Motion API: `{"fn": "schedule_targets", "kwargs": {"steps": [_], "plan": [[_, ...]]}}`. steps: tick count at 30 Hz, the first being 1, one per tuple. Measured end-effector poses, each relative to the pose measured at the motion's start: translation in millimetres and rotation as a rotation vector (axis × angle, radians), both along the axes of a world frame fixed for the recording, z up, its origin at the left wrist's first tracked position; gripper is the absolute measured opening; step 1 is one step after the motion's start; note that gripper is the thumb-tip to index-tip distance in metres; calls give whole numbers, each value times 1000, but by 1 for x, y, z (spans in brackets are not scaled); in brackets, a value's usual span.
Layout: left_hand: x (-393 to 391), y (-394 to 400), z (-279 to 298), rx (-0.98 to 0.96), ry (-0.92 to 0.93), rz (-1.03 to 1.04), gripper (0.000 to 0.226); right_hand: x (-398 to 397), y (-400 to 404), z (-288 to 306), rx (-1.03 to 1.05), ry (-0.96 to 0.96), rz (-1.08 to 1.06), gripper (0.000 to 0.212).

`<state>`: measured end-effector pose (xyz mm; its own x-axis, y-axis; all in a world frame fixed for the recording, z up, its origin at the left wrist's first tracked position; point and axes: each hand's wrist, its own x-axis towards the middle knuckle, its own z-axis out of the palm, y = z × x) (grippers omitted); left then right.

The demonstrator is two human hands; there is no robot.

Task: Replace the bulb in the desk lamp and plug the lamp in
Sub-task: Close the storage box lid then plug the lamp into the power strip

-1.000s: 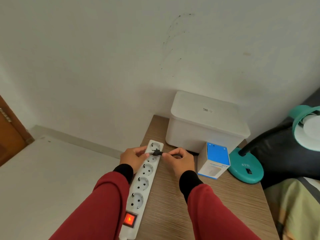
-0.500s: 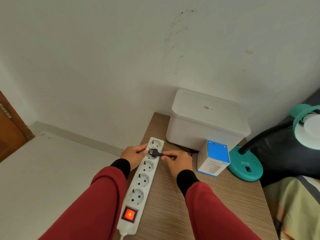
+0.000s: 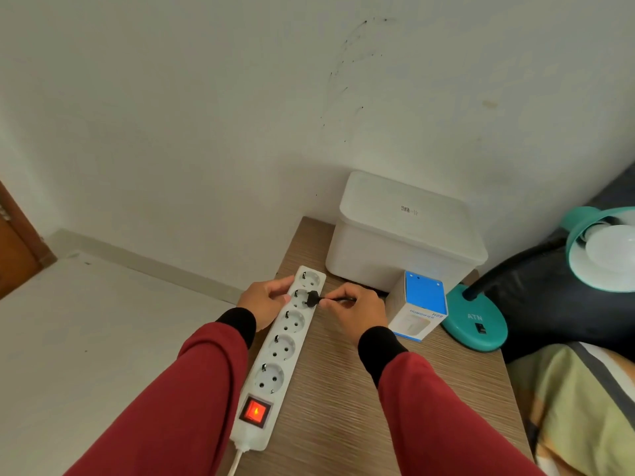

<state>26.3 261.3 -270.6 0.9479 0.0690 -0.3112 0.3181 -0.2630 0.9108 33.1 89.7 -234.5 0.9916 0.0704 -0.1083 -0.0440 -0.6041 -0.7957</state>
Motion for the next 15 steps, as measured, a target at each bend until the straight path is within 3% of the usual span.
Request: {"fn": "schedule_targets", "kwargs": {"steps": [3, 6, 8, 13, 15], "plan": [[0, -1, 1, 13, -8, -5, 42, 1, 2, -9, -70, 33, -7, 19], [0, 1, 0, 24, -10, -10, 42, 1, 5, -14, -363, 1, 1, 11], [1, 1, -1, 25, -11, -13, 42, 0, 4, -16, -488, -40, 9, 17], [2, 3, -2, 21, -8, -5, 41, 1, 6, -10, -654, -159, 90, 17], [2, 2, -3, 29, -8, -4, 41, 2, 7, -9, -585, -121, 110, 15]]}}
